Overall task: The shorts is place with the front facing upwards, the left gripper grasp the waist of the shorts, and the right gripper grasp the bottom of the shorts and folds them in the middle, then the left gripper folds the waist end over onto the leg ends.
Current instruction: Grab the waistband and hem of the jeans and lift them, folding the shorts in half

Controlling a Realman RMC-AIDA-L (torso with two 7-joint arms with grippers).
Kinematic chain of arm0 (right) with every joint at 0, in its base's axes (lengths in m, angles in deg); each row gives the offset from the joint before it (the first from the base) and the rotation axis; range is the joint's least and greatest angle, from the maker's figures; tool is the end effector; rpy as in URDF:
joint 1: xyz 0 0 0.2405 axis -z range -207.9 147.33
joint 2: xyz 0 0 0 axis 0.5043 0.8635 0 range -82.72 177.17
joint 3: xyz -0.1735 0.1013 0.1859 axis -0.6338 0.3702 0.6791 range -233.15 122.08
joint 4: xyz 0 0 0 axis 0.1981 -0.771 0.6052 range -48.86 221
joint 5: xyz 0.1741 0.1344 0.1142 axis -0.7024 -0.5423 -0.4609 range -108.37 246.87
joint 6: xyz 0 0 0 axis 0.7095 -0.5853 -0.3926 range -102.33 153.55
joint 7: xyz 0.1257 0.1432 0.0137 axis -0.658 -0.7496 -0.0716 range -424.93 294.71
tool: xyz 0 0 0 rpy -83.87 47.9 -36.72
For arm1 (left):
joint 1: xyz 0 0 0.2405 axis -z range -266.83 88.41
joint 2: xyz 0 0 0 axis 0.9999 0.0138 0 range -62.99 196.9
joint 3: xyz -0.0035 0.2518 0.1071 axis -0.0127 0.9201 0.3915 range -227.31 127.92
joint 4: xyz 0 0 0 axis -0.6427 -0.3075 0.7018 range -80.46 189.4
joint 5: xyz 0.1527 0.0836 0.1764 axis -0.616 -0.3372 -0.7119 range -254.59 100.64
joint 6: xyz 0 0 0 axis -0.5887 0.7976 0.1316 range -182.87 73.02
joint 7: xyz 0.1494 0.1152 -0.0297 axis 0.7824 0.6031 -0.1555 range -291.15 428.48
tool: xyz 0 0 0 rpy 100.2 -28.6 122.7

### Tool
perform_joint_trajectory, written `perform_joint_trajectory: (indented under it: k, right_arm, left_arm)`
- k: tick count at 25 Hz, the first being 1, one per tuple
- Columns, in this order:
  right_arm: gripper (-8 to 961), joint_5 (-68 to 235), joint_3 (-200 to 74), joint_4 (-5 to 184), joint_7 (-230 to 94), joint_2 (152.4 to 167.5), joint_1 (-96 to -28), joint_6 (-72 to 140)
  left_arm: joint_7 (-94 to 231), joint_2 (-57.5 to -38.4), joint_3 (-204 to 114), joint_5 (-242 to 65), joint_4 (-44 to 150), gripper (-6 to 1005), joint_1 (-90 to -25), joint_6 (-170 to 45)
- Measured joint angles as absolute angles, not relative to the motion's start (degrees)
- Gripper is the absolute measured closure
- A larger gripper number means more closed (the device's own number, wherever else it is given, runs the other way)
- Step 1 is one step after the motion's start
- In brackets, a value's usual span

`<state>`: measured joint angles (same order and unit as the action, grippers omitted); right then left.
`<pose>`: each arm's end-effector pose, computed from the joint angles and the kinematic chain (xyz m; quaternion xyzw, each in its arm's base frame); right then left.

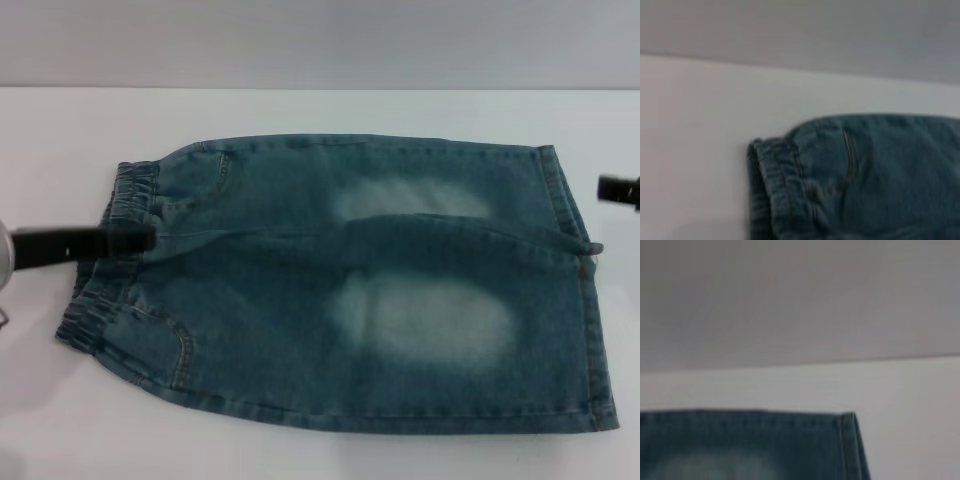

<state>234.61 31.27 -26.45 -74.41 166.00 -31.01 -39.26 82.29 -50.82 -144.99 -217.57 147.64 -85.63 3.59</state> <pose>0.2294 0.3679 0.0388 -0.7230 0.5008 0.0328 0.4748 -0.2804 0.3802 0.0012 -0.7741 -0.5129 -0.0552 0.3670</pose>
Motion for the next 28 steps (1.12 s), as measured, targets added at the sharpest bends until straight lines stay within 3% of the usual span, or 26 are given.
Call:
perform_joint_trajectory:
  k: [28]
  right_arm:
    - [118, 235.2, 28.6, -27.3, -74.4, 165.87, -29.8, -41.3]
  left_arm:
    - [74.1, -51.1, -145.1, -228.2, 148.4, 236, -85.0, 14.9]
